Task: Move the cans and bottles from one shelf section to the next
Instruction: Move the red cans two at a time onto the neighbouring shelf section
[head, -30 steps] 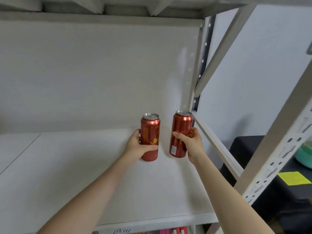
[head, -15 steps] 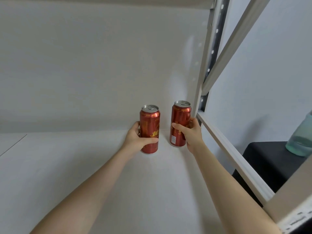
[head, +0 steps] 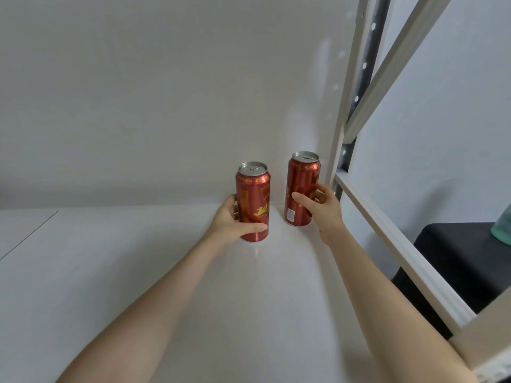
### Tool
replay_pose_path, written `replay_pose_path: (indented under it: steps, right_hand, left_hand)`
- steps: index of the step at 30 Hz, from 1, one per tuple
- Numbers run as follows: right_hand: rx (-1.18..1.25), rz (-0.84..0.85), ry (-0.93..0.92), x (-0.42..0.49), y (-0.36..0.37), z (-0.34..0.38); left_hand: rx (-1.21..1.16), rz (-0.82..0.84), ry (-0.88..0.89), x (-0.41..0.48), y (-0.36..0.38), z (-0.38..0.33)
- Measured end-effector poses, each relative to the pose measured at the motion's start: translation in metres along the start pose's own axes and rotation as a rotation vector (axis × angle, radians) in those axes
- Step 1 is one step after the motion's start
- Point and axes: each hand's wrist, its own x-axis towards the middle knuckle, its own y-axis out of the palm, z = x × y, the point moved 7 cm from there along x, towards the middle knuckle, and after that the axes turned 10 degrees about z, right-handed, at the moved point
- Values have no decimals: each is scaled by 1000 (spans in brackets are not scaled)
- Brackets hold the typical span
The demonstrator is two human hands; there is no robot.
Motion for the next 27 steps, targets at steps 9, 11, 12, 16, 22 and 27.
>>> replay_pose_path:
  steps: [9,11,12,16,22,27]
  right_hand:
    - [-80,-187,-4,-62,-20,1]
    - [-140,-111,-9,-68,-10,4]
    - [-155,-69,-11,-71,-4,5]
    - [-151,72,-24,-83,14,11]
    - [-2,192,-66,-108,22,30]
    - [0,186,-95,-124,13,33]
  left_hand:
    - [87,24,0,-9,-9,11]
    - [90,37,3,-10,-5,11]
    - [89,49,4,-12,-1,11]
    - [81,101,16,-22,20,8]
    - [53,160,3,-41,56,4]
    - [45,195,-3,-48,77,-1]
